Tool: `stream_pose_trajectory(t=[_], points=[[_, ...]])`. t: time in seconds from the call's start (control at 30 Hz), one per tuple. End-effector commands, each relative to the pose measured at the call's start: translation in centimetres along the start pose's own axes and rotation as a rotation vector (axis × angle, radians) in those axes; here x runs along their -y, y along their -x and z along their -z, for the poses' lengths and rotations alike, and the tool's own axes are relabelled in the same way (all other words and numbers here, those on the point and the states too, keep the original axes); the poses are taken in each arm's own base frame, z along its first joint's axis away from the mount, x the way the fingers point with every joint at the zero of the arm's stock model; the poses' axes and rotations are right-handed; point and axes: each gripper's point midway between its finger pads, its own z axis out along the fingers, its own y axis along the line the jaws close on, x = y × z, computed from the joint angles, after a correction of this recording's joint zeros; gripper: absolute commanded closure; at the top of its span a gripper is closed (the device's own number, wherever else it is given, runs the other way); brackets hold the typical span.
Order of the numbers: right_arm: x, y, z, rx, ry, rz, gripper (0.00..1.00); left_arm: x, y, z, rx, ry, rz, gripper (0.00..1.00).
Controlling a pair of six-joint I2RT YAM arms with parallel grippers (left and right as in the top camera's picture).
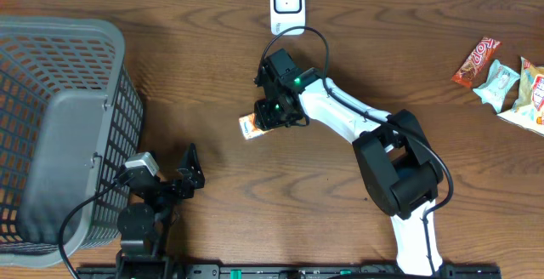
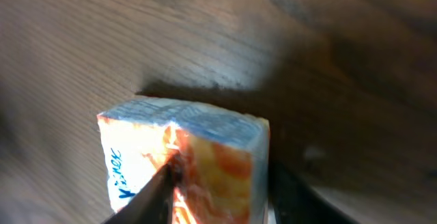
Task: Scan the item barcode
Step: 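Lift the orange box and carry it right with the right gripper, then hold the orange box in front of the white scanner box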
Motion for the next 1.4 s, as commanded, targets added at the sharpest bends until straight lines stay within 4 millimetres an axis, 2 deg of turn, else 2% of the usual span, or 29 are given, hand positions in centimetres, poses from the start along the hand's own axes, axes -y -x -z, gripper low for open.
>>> stream_pose_trajectory(t=[0.0,0.03,0.13,0.17,0.27,0.47,0.6,0.7,0.87,1.2,1.3,1.37], points=[[1.7,-1.4,-2.2,-0.058,-0.037,-0.017,0.91,-0.6,-1.5,-0.1,-0.047,0.016,0.012,0.02],[1.7,-1.5,-2.2,-0.062,-0.038,-0.019,0.99,-0.6,-1.5,-0.1,-0.047,0.016,0.012,0.02],[1.1,-1.8,-1.4,-0.080,0.000,-0.029,0.99,-0.6,-1.5,-0.1,-0.047,0.016,0.012,0.02],[0.4,-1.9,-0.6,-0.097,0.055,-0.050,0.99,-0.6,-1.5,-0.1,-0.047,0.016,0.012,0.02],[-0.8,-2.3,2.2,-0.150,0.181,-0.165,0.98,-0.6,-1.5,-0.1,-0.047,0.016,0.012,0.02],[-1.4,-4.5,10.7,-0.317,0.445,-0.476,0.98,-0.6,-1.5,-0.1,-0.047,0.016,0.012,0.02],[-0.4,-7.1,14.3,-0.492,0.460,-0.802,0.98,-0.6,-1.5,-0.1,-0.047,0.016,0.012,0.02],[0.5,-8.9,16.0,-0.596,0.428,-0.961,0.99,-0.6,-1.5,-0.1,-0.047,0.016,0.012,0.02],[1.7,-9.5,16.8,-0.618,0.406,-1.020,0.98,-0.6,-1.5,-0.1,-0.047,0.016,0.012,0.02],[1.7,-9.2,16.6,-0.603,0.408,-1.006,0.99,-0.6,-1.5,-0.1,-0.047,0.016,0.012,0.02],[2.1,-7.3,15.6,-0.509,0.446,-0.946,0.99,-0.6,-1.5,-0.1,-0.047,0.016,0.012,0.02],[3.0,-5.0,14.5,-0.389,0.457,-0.882,0.99,-0.6,-1.5,-0.1,-0.047,0.016,0.012,0.02]])
